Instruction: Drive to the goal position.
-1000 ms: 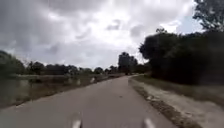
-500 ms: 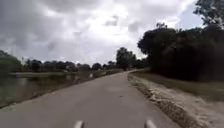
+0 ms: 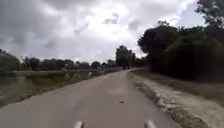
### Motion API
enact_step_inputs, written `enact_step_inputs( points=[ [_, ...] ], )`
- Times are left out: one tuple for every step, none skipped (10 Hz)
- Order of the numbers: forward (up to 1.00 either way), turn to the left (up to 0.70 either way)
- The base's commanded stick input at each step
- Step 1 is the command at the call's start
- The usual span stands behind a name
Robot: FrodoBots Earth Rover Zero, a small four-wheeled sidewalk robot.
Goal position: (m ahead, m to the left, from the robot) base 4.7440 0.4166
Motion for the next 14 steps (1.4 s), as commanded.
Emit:
enact_step_inputs(
  points=[
    [0.85, 0.00],
    [0.85, 0.00],
    [0.85, 0.00],
    [0.85, 0.00],
    [0.85, 0.00],
    [0.85, 0.00],
    [0.85, 0.00],
    [0.85, 0.00],
    [0.85, 0.00],
    [0.85, 0.00],
    [0.85, 0.00],
    [0.85, 0.00],
    [0.85, 0.00],
    [0.85, 0.00]
  ],
)
